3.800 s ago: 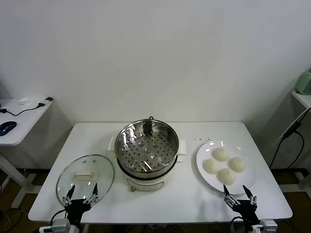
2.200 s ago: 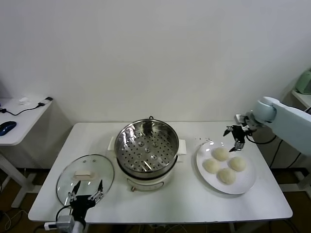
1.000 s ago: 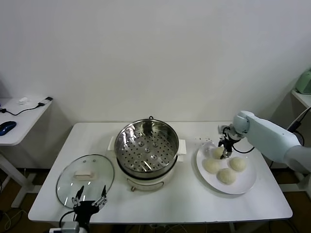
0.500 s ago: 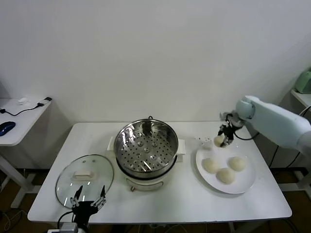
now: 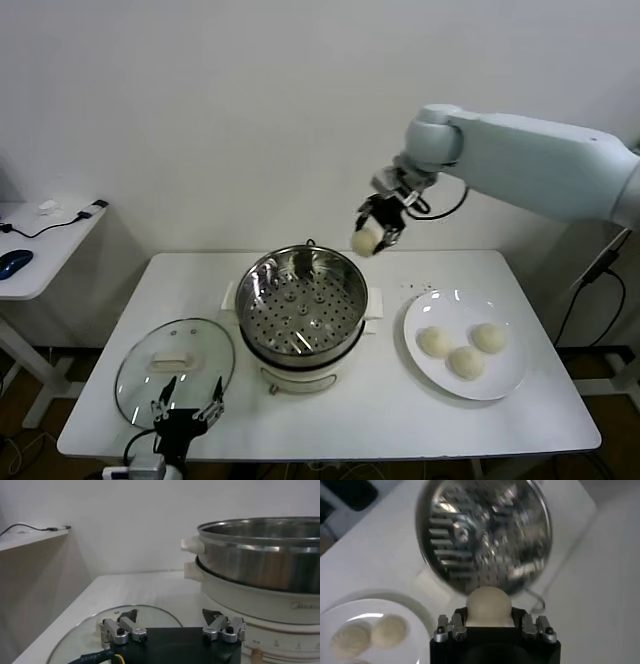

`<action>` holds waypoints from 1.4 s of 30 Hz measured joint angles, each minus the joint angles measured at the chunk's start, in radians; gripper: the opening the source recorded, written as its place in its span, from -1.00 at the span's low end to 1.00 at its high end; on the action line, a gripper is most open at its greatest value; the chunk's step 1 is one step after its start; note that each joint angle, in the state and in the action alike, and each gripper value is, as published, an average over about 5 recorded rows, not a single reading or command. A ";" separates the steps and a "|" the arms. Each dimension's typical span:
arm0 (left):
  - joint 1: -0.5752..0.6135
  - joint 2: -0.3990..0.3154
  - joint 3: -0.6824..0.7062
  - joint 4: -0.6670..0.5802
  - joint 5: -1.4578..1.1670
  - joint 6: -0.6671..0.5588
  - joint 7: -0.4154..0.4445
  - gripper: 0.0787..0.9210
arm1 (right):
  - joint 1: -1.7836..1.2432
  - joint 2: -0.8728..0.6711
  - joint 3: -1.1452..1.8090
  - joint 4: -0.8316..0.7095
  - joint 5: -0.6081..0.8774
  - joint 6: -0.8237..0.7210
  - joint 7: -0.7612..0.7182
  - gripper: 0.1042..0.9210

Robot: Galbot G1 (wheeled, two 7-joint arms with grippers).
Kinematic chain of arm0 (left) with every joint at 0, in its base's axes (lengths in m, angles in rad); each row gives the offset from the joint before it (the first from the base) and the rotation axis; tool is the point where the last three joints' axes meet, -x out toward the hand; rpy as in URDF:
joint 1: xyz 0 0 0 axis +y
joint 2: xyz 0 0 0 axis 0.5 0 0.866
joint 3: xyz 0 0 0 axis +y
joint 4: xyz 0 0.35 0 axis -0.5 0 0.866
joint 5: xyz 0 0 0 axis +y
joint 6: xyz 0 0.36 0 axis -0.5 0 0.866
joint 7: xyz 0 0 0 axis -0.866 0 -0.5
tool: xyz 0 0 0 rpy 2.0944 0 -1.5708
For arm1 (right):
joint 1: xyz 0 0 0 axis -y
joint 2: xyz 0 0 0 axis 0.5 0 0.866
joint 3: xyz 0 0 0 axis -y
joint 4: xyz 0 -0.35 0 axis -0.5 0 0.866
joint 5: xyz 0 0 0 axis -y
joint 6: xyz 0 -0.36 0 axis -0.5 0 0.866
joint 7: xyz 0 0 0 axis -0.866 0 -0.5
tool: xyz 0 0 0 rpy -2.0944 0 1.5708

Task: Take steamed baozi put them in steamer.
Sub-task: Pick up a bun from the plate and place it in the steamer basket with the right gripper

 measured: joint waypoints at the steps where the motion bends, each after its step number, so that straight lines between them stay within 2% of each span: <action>1: 0.001 0.000 0.000 0.000 0.002 0.000 0.000 0.77 | -0.005 0.017 0.001 0.002 -0.024 0.030 0.004 0.22; 6: 0.009 0.001 0.000 -0.001 0.012 0.000 0.000 0.77 | -0.060 0.095 0.026 -0.049 -0.177 0.189 0.024 0.22; 13: 0.018 0.001 0.003 -0.002 0.026 -0.003 -0.001 0.77 | -0.185 0.185 0.097 -0.209 -0.375 0.366 0.046 0.22; 22: 0.021 0.004 0.003 0.006 0.029 -0.006 -0.002 0.77 | -0.325 0.270 0.182 -0.407 -0.531 0.491 0.083 0.22; 29: 0.016 0.004 0.002 0.016 0.029 -0.011 -0.005 0.77 | -0.397 0.319 0.232 -0.523 -0.598 0.539 0.121 0.22; 32: 0.015 0.004 0.002 0.018 0.029 -0.012 -0.007 0.77 | -0.416 0.332 0.248 -0.555 -0.616 0.552 0.137 0.30; 38: 0.013 0.000 0.006 0.019 0.033 -0.013 -0.008 0.77 | -0.431 0.336 0.263 -0.584 -0.626 0.573 0.150 0.69; 42: 0.018 -0.004 0.009 0.012 0.040 -0.012 -0.005 0.77 | -0.410 0.323 0.257 -0.577 -0.589 0.585 0.133 0.75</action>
